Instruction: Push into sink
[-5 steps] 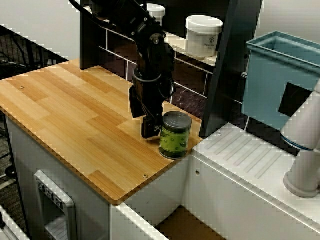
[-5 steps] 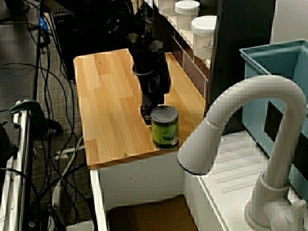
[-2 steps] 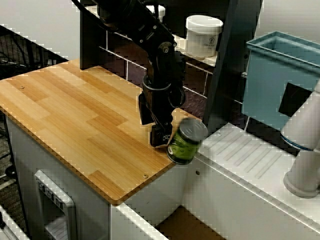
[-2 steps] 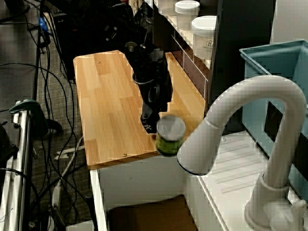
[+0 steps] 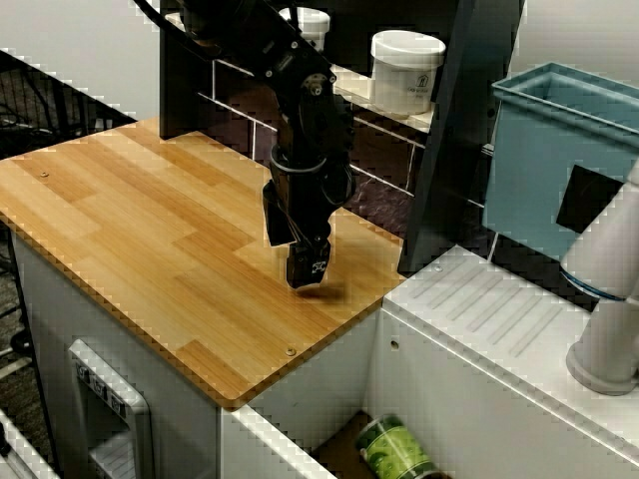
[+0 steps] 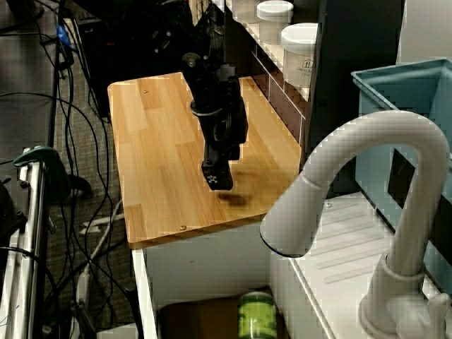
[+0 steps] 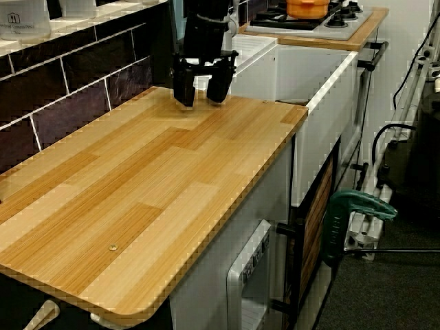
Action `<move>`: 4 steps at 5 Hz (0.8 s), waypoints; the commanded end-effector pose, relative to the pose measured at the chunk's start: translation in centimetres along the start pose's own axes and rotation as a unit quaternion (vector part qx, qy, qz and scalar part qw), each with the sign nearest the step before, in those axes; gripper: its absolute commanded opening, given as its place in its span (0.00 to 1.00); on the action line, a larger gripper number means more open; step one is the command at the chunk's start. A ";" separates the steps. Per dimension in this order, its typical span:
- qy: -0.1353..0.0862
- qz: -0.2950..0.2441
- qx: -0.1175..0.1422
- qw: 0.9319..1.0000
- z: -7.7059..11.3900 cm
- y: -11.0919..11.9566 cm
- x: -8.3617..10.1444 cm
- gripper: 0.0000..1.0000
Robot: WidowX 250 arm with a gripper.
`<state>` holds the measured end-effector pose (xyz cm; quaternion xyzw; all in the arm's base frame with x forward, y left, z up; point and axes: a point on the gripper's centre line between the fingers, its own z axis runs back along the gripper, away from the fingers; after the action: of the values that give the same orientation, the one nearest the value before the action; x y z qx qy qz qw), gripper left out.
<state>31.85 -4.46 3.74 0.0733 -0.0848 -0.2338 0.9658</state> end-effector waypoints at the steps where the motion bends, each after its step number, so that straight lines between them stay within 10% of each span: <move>1: -0.044 -0.044 0.007 0.998 3.3 -2.7 0.2 1.00; 4: -0.043 -0.074 0.011 0.996 3.0 -5.5 0.6 1.00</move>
<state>29.21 -9.83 5.14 0.0811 -0.1122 -0.3067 0.9417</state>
